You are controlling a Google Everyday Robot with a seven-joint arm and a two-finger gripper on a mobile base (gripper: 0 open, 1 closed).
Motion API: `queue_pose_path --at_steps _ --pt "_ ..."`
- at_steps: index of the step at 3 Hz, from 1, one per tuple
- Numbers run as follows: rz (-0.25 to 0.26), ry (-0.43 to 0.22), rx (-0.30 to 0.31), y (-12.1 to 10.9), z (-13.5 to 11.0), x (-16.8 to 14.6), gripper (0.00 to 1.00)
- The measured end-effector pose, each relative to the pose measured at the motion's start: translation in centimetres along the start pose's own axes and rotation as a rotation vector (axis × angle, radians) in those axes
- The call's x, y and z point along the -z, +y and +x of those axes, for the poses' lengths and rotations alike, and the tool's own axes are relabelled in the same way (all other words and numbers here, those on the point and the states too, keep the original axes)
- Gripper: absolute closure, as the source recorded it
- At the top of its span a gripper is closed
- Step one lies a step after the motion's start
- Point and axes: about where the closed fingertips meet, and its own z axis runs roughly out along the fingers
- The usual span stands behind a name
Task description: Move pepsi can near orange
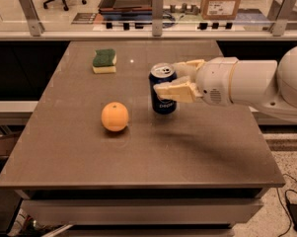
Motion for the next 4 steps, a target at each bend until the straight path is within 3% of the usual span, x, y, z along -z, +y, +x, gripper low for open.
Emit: queue_pose_path --at_steps 1,4 --pt "0.035 -0.005 -0.017 1.6 0.4 0.1 1.00" --pt "0.007 -0.020 -0.022 2.9 -0.2 0.1 1.00"
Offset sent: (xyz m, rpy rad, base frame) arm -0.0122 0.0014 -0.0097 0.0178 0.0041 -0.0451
